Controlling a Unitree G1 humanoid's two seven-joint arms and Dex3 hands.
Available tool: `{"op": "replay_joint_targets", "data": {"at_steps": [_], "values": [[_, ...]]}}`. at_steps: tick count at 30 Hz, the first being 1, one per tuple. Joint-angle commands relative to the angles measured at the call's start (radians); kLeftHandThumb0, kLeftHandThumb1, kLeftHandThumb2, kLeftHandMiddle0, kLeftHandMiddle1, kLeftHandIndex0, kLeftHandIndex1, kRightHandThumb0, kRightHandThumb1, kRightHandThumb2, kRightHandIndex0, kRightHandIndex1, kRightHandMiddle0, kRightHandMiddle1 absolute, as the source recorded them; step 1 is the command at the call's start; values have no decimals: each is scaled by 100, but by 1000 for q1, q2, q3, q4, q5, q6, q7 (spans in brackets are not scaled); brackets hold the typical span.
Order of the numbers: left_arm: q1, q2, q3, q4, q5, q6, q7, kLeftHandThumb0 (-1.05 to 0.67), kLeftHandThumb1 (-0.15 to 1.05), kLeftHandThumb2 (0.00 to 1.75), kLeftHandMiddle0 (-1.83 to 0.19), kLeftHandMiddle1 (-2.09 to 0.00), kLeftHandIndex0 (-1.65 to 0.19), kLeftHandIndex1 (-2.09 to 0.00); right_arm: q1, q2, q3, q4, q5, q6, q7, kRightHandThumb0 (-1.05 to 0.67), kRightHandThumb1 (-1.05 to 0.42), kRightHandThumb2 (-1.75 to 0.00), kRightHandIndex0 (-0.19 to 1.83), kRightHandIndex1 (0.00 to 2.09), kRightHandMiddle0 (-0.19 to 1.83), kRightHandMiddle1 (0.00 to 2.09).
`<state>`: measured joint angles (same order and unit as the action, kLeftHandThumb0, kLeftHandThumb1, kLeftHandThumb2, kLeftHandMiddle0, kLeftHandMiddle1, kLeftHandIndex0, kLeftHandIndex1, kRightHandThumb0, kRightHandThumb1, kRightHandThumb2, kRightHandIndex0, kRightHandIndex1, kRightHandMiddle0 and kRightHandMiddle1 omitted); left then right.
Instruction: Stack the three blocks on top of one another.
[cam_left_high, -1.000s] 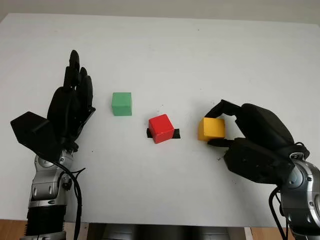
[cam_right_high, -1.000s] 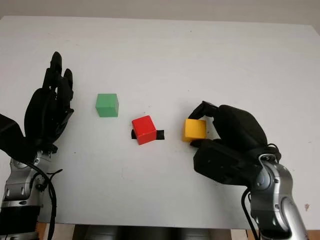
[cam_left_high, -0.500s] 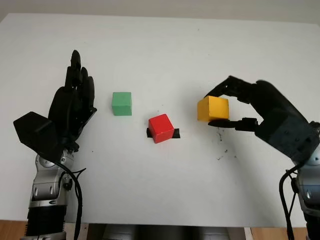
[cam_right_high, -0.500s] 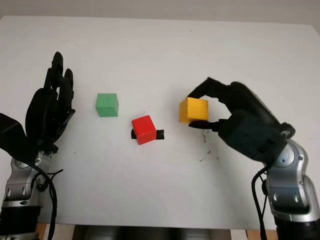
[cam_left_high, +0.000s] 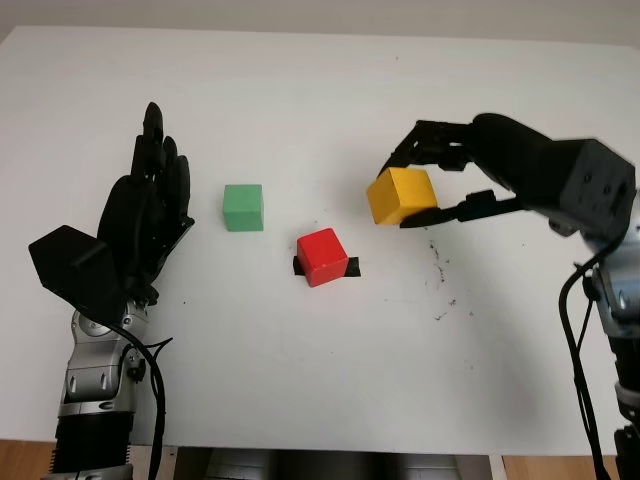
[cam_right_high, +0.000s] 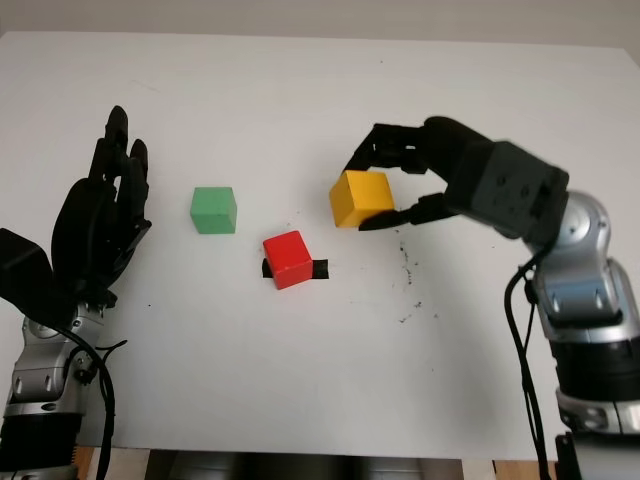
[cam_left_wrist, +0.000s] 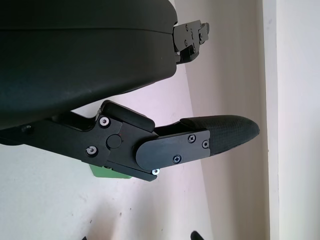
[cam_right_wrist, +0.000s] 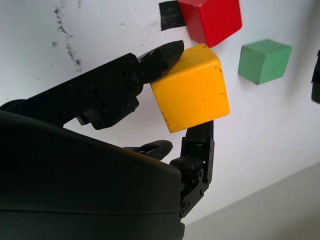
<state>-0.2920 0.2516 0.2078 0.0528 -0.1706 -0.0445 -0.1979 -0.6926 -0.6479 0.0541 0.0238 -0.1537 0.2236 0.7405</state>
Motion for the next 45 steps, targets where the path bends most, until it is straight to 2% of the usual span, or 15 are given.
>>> {"op": "replay_joint_targets", "data": {"at_steps": [1, 5, 13, 31, 37, 45], "values": [[9, 6, 2, 1, 1, -5, 0, -77, 105, 61, 19, 0, 19, 0, -58, -18, 25, 25, 1, 9, 28, -37, -90, -5, 48, 6, 43, 148], [8, 5, 1, 0, -3, 1, -5, -77, 105, 61, 19, 0, 19, 0, -127, -15, 71, 78, -8, -8, 76, -40, -91, -6, 49, 7, 41, 153], [5, -1, -1, 1, -1, -5, -1, -79, 105, 58, 19, 0, 19, 0, -196, 24, 134, 106, -12, 1, 109, -44, -90, -5, 51, 7, 47, 149], [12, 8, 6, -2, -5, -13, -17, -79, 105, 56, 19, 0, 19, 0, -163, 115, 192, 44, -74, 81, 23, -47, -91, -6, 46, 4, 41, 156], [16, 8, 7, -6, -5, -16, -21, -78, 105, 55, 19, 0, 19, 0, -149, 117, 207, -4, -82, 135, 31, -46, -92, -6, 43, 3, 38, 157], [22, 9, 7, -14, 0, -14, -18, -79, 105, 56, 19, 0, 19, 0, -136, 113, 220, -27, -83, 120, 39, -47, -91, -5, 45, 4, 39, 158]]}}
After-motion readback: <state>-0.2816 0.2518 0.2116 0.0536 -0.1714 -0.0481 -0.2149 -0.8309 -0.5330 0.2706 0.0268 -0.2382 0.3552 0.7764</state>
